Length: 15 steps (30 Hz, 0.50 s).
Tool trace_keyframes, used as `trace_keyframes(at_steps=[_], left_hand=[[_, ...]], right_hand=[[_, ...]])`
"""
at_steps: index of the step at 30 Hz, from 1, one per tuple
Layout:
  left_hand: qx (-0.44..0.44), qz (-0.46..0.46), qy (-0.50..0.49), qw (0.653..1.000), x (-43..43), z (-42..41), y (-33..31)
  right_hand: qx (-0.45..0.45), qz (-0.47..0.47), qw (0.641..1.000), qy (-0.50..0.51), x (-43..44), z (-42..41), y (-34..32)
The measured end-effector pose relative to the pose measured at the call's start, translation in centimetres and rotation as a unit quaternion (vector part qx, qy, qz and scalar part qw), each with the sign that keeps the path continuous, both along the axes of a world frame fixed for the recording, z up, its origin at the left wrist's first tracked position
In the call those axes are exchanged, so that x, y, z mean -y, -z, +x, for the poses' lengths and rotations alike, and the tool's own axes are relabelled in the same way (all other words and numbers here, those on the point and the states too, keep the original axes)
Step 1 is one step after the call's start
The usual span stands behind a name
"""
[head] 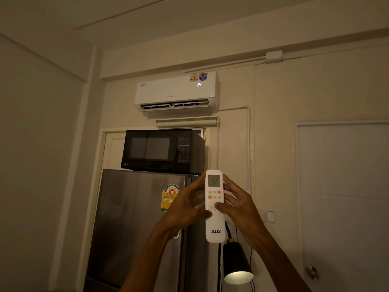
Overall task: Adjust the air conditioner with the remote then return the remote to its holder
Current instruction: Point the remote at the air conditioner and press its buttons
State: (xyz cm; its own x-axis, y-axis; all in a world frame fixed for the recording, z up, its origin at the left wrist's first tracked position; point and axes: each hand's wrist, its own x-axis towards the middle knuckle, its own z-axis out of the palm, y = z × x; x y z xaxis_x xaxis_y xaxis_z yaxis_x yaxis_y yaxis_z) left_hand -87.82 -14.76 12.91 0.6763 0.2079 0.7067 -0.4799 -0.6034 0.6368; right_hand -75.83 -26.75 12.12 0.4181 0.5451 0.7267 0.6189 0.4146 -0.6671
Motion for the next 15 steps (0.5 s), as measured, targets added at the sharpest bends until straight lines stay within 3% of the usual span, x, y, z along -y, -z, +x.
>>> trace_keyframes(at_steps=[15], left_hand=[[0.02,0.011,-0.027,0.999,-1.1,0.6,0.0]], right_hand=[[0.014,-0.002,1.0,-0.011,-1.4,0.9,-0.2]])
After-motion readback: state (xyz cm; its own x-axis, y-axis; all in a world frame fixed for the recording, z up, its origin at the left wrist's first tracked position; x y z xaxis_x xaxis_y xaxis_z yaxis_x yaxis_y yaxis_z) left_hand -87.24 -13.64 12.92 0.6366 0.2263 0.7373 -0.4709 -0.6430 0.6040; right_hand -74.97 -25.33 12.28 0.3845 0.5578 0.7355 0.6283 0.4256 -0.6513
